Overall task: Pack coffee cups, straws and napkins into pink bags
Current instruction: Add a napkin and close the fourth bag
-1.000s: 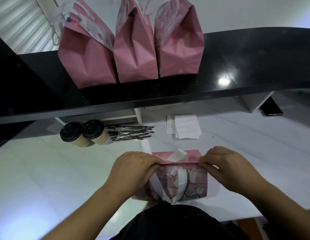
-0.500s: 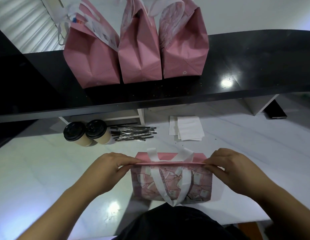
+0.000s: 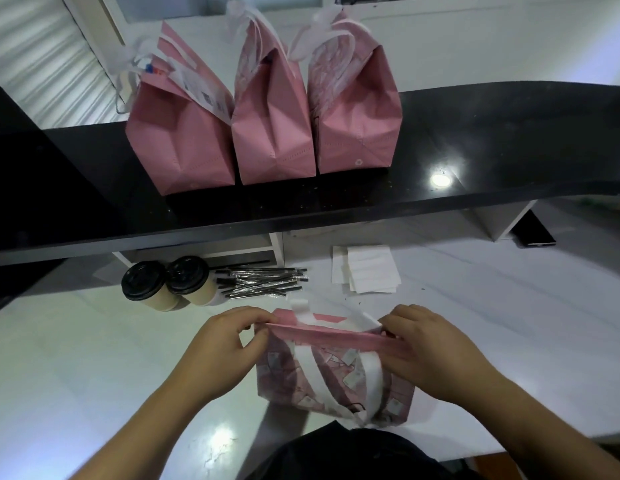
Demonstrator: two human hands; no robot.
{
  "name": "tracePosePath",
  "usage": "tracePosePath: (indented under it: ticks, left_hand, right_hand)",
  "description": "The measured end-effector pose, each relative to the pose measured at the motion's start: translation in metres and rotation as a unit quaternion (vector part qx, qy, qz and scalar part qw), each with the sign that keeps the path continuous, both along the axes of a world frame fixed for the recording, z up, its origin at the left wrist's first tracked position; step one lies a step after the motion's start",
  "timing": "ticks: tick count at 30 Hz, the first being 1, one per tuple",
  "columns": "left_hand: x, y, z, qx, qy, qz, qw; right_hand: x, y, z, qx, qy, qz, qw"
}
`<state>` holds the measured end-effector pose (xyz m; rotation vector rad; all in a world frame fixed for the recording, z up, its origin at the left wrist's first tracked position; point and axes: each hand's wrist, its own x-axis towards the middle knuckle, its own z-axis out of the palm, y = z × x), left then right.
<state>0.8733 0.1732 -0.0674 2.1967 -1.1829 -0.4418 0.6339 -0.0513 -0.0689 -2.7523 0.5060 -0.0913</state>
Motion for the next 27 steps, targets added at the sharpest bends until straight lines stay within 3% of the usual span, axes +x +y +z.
tracePosePath:
  ticks: [8,12,21,27]
  left_hand:
    - [-0.005,-0.021,0.002,-0.011,0.039,0.0,0.999]
    - [-0.013,-0.039,0.018,-0.066,0.024,-0.004,0.997]
    - [-0.037,-0.107,0.066,-0.254,0.096,0.041,0.961]
    - [-0.063,-0.165,0.103,-0.241,0.116,-0.05,0.962]
  right_hand:
    - [-0.007,0.022,-0.007,0.015,-0.032,-0.059,0.998]
    - [-0.017,0.014,0.018,0.032,-0.038,-0.093,0.994]
    - [-0.054,-0.043,0.161,0.021,-0.085,-0.253,0.964]
    - [-0.045,-0.096,0.234,-0.024,-0.17,-0.334,0.927]
